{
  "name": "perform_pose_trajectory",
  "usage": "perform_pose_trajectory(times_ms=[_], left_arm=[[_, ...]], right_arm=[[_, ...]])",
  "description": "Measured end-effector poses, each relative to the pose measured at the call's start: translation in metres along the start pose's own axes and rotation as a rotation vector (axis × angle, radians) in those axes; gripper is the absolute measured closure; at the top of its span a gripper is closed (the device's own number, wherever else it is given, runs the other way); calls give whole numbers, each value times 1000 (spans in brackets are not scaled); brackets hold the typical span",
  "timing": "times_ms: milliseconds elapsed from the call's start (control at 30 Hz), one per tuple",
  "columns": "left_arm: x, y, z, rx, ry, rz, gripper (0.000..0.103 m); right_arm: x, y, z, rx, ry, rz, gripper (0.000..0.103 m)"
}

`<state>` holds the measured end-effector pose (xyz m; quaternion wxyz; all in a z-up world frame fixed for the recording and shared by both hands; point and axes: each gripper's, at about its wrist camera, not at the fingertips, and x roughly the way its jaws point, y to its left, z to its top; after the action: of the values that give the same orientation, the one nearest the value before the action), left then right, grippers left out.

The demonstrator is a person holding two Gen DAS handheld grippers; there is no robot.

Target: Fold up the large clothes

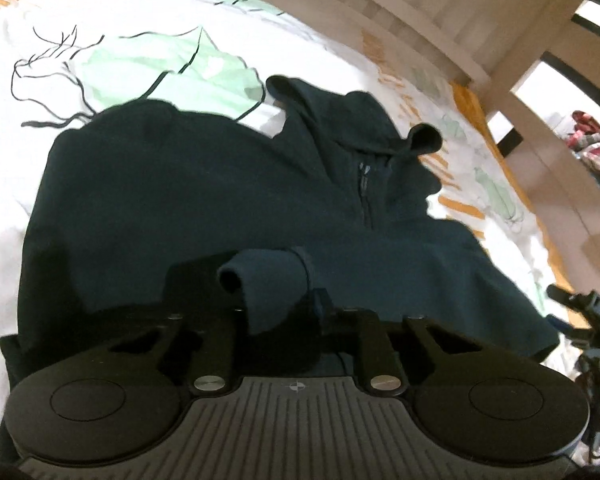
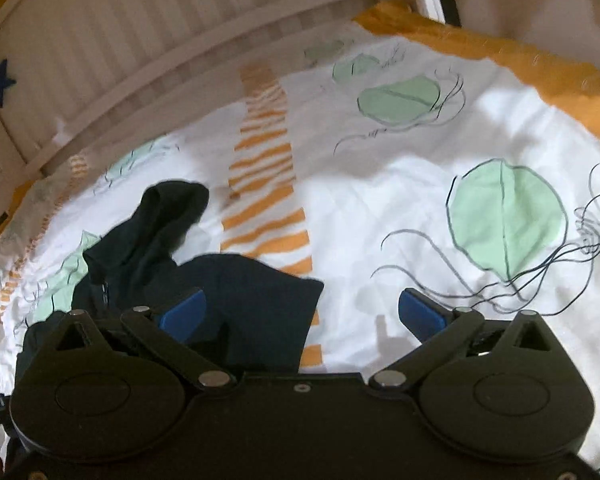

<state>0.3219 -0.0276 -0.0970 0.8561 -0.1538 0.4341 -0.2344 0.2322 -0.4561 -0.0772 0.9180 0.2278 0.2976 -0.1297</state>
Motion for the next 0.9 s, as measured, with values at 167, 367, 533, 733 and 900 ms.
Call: perform_pose_trajectory(times_ms=[167, 367, 533, 733, 900], left_arm=[[-31, -6, 21, 15, -125, -80, 89], [-44, 5, 40, -15, -174, -80, 89], [-31, 14, 37, -47, -123, -53, 89], [-32, 23, 37, -54, -108, -34, 89], [-29, 34, 33, -72, -80, 2, 89]], right_arm=[[1, 2, -2, -16, 56, 25, 0], [4, -4, -5, -2, 107, 15, 0], [10, -1, -9, -20, 159, 19, 0], [13, 25, -25, -260, 283, 12, 0], [14, 48, -59, -549, 348, -68, 1]])
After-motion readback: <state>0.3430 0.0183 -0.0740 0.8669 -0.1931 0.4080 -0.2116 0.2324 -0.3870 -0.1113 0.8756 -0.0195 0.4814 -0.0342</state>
